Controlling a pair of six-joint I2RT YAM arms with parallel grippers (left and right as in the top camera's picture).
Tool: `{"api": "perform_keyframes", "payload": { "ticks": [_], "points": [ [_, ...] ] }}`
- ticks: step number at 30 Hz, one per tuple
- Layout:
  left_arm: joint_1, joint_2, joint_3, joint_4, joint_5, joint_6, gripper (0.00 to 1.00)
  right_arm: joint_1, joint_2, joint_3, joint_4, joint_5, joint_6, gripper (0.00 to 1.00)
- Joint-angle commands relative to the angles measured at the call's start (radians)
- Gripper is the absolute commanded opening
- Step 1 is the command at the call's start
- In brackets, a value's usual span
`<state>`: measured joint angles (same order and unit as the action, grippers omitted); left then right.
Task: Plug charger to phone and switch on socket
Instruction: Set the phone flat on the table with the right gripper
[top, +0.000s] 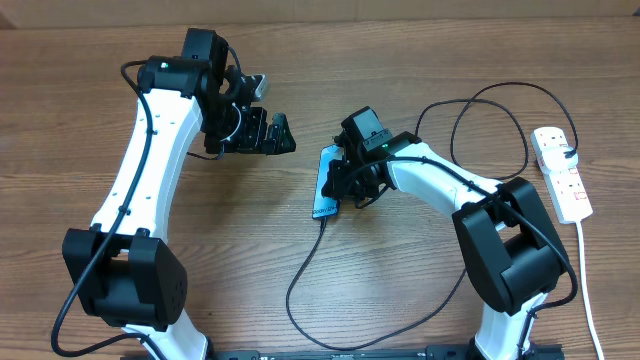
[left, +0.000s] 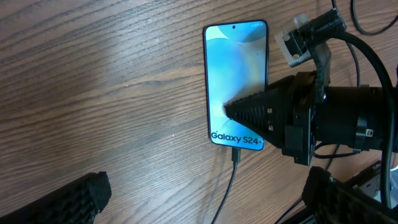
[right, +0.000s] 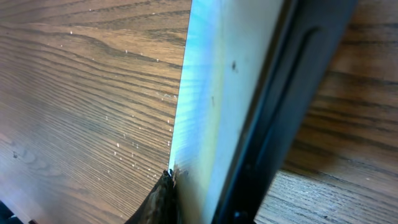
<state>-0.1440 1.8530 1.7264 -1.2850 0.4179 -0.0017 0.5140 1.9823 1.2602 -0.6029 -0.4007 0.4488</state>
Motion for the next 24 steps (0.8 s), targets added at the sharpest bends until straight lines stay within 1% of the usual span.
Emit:
{"api": "perform_keyframes", "payload": {
  "ticks": [1,2,3,4,6,11,14,17,24],
  "points": [
    [-0.001,-0.023,0.006,0.003,-0.007,-0.006,1.00,0.009,0.018,-0.018,0.000,0.045,-0.011,0.17],
    [-0.001,-0.023,0.006,0.003,-0.007,-0.006,0.99,0.009,0.018,-0.018,0.000,0.046,-0.011,0.20],
    [-0.001,-0.023,0.006,0.003,-0.007,-0.006,1.00,0.009,0.018,-0.018,0.000,0.045,-0.011,0.27],
    [-0.001,-0.023,0.006,0.003,-0.007,-0.006,0.99,0.009,0.018,-0.018,0.000,0.045,-0.011,0.31],
    [-0.001,-0.023,0.006,0.003,-0.007,-0.006,1.00,0.009,0.018,-0.018,0.000,0.047,-0.011,0.36],
    [-0.001,-0.023,0.006,0.003,-0.007,-0.006,1.00,0.008,0.018,-0.018,-0.001,0.053,-0.011,0.40],
    [-0.001,-0.023,0.006,0.003,-0.007,-0.006,1.00,0.008,0.018,-0.018,-0.001,0.053,-0.011,0.46],
    [-0.001,-0.023,0.006,0.003,-0.007,-0.006,1.00,0.008,0.018,-0.018,-0.001,0.053,-0.011,0.49],
    [-0.001,-0.023,0.006,0.003,-0.007,-0.006,1.00,0.008,0.018,-0.018,-0.003,0.064,-0.008,0.51]
  ]
}}
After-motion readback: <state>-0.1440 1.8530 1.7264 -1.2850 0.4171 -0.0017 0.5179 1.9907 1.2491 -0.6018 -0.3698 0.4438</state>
